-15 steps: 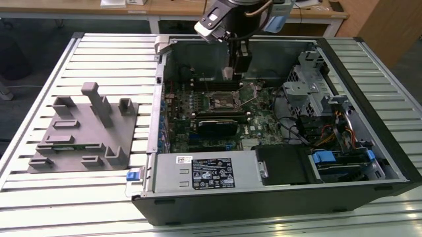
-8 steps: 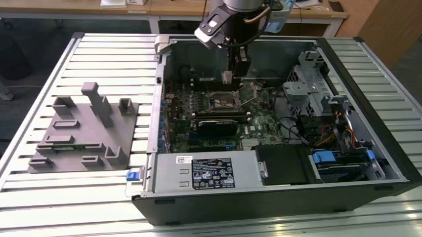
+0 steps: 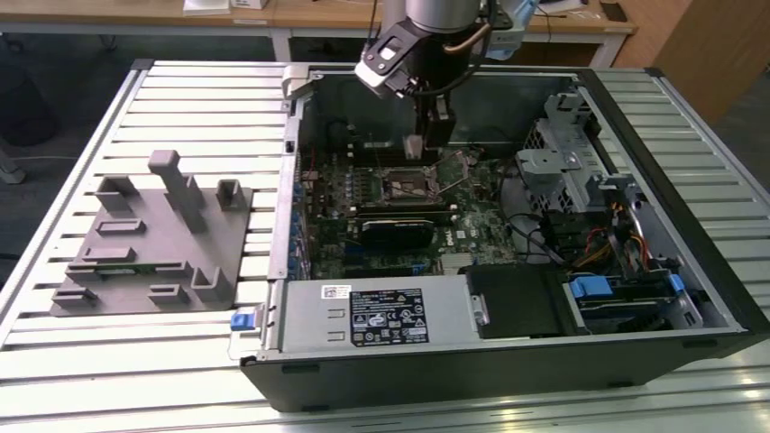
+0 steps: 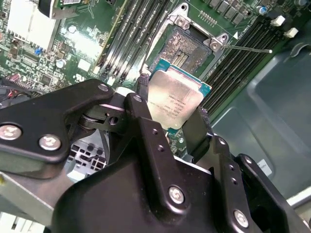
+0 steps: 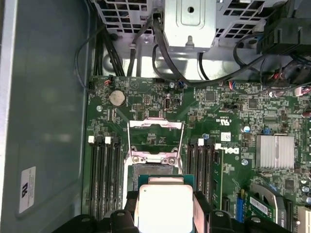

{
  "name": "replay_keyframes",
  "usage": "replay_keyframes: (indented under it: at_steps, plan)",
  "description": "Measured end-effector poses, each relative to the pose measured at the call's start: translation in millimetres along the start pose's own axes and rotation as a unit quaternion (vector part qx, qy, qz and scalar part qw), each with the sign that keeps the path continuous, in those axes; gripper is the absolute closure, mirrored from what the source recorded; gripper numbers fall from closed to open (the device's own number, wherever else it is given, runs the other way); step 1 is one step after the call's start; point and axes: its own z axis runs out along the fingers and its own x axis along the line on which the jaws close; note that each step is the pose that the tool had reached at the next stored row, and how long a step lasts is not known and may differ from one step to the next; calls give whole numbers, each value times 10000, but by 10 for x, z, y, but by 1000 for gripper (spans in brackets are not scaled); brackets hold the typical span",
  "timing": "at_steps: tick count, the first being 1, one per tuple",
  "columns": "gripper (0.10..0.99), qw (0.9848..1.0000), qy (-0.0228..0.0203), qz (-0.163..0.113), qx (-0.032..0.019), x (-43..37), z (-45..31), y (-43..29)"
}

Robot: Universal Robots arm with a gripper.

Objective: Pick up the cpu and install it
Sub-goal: 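Place the cpu into insertion slot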

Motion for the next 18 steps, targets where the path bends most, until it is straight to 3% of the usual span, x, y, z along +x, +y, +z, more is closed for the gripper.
replay_keyframes:
  at_steps: [18]
  plan:
    - [557, 10000, 0, -4, -9, 44, 317, -79]
